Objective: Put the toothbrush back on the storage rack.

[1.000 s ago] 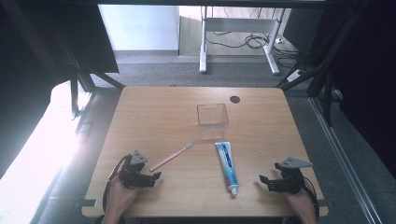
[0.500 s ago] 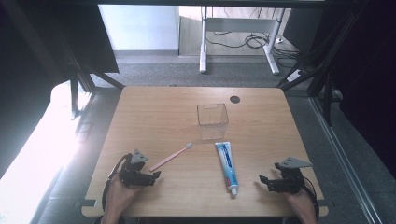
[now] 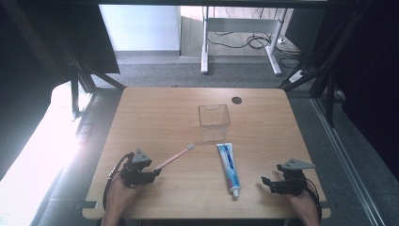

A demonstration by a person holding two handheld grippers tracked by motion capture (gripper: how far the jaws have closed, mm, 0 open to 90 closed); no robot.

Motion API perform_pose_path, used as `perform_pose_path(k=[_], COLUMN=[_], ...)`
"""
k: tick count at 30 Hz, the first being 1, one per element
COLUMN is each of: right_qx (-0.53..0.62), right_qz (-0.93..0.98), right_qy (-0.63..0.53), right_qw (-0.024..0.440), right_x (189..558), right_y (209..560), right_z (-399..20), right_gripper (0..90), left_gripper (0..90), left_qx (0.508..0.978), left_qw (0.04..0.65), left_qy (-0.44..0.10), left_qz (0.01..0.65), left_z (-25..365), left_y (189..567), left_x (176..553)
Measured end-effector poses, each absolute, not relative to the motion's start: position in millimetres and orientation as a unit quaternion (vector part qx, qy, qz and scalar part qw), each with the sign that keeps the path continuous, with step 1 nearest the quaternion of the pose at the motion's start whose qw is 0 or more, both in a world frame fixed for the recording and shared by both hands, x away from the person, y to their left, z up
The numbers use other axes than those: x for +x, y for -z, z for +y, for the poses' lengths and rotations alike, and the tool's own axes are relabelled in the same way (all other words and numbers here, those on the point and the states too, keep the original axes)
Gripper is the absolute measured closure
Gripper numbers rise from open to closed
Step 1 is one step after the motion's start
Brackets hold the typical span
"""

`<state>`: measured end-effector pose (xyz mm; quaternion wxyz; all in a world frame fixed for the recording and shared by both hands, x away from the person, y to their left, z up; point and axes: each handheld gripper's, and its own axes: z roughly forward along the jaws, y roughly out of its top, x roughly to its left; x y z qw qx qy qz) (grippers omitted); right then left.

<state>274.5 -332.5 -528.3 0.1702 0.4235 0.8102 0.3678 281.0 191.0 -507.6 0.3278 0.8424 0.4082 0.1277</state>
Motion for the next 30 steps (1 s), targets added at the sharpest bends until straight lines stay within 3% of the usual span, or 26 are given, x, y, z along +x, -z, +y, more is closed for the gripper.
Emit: perform_pose_path(k=[7,9,18,30], right_qx=[0.427,0.428,0.428,0.426], right_qz=[0.809,0.808,0.810,0.812], right_qy=[-0.366,-0.366,-0.364,-0.361], right_qw=[0.171,0.171,0.170,0.167], right_x=[274,274,274,275], right_y=[529,529,530,531], right_z=[-333,-333,-333,-331], right_gripper=[13.9,13.9,14.1,14.1], left_gripper=[85.0,89.6,89.6,88.1], left_qx=[0.850,0.854,0.866,0.870], left_qw=[0.313,0.308,0.279,0.275], left_qy=[-0.123,-0.125,-0.127,-0.111], left_qz=[0.405,0.401,0.395,0.393], left_z=[189,187,178,174], left_y=[504,502,512,519], left_x=[292,299,321,319])
